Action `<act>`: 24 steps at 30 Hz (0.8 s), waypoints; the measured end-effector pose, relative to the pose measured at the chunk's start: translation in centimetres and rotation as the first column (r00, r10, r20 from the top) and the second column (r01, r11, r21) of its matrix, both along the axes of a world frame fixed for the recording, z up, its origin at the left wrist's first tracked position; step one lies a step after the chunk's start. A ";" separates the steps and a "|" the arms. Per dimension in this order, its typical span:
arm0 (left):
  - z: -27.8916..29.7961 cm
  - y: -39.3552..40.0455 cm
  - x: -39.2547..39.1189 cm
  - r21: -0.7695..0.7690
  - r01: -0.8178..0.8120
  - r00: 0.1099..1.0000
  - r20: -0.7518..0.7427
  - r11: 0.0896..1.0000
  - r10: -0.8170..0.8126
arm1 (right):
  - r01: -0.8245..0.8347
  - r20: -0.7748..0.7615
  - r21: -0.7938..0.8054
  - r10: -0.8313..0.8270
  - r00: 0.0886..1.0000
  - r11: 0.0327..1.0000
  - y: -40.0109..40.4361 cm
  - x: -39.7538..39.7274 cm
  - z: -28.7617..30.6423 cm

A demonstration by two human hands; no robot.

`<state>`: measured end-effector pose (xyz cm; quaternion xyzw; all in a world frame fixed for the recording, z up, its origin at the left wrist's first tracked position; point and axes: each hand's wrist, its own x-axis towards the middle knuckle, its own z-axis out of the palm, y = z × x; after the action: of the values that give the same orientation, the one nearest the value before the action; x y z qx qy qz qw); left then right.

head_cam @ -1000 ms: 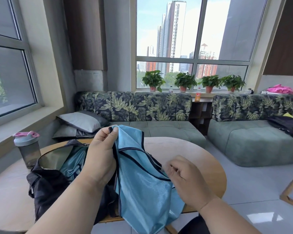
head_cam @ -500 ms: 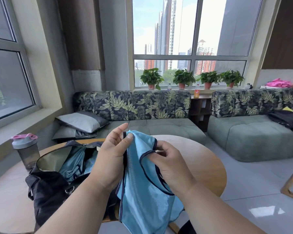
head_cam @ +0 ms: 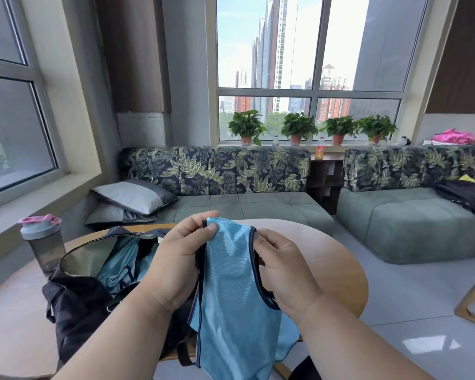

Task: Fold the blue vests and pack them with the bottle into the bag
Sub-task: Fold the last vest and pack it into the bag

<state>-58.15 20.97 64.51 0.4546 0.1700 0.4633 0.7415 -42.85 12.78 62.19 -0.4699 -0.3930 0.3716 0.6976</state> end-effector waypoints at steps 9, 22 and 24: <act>-0.5 1.2 -0.3 0.118 -0.072 0.991 -0.103 0.990 0.084 | -0.007 -0.010 0.006 0.007 1.000 1.000 -0.5 -0.3 0.7; -1.3 -0.6 0.2 0.030 0.112 0.977 -0.185 0.993 -0.105 | -0.010 0.121 0.052 0.004 0.993 0.999 -1.2 0.9 1.5; -0.9 -0.6 0.4 0.037 0.086 0.986 -0.149 0.996 -0.080 | 0.000 0.117 0.058 -0.007 0.993 0.998 -1.3 1.4 1.6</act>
<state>-57.78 20.36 63.63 0.5100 0.1952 0.4008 0.7356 -41.44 11.44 63.81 -0.4714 -0.4429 0.3306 0.6872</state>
